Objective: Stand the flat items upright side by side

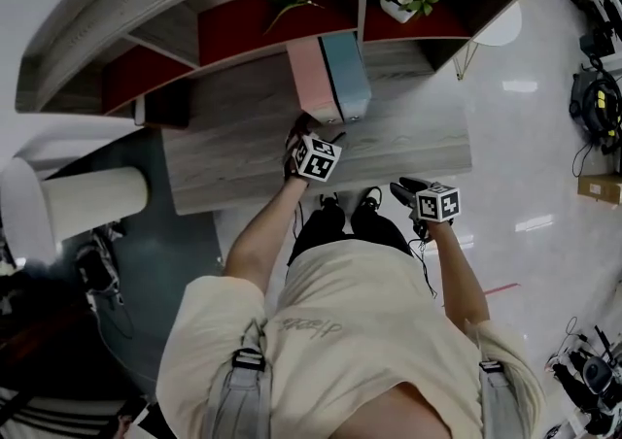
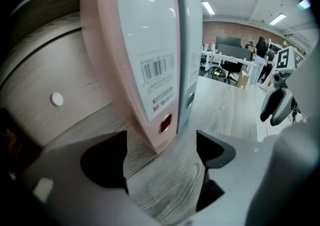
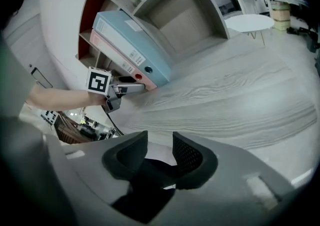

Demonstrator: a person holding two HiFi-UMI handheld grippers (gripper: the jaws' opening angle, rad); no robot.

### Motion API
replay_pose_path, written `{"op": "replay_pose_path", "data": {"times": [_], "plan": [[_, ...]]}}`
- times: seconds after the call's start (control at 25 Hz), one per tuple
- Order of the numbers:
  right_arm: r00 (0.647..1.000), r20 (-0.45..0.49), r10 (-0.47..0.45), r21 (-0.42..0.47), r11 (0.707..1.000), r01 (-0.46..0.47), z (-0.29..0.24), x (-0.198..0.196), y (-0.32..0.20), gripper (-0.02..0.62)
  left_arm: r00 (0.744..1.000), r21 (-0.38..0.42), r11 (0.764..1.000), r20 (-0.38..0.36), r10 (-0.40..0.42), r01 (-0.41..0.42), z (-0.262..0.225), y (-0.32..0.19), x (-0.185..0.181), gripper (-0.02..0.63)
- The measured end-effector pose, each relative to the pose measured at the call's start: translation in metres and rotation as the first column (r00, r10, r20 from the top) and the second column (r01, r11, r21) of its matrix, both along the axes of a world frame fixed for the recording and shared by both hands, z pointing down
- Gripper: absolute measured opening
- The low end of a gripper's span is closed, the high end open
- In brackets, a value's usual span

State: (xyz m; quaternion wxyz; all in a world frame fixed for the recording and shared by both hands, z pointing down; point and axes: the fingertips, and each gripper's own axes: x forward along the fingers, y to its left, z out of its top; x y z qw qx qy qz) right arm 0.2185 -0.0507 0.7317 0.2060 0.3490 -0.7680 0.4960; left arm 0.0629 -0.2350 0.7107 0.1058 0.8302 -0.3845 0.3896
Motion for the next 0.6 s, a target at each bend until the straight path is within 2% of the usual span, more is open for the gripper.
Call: {"op": "replay_pose_path", "data": {"times": [0.24,0.36,0.52,0.6], "plan": [[0.998,-0.011,-0.068,0.075,0.995,0.068,-0.016,-0.003,-0.010,0.158,0.994,-0.073,0.992,-0.043,-0.105,0.101,-0.003,0.045,-0.018,0.420],[0.994,-0.022,-0.107,0.138,0.984,0.109,-0.031,-0.008,-0.016,0.158,0.983,-0.098,0.982,-0.080,-0.167,0.159,-0.013,0.070,-0.028,0.367],[0.987,-0.010,-0.160,0.212,0.964,0.159,-0.050,-0.021,-0.025,0.158,0.971,-0.087,0.975,-0.114,-0.212,0.203,-0.034,0.101,-0.038,0.329],[0.983,-0.009,-0.184,0.238,0.954,0.181,-0.057,-0.029,-0.027,0.158,0.958,-0.100,0.967,-0.148,-0.246,0.233,-0.047,0.116,-0.043,0.274]]}}
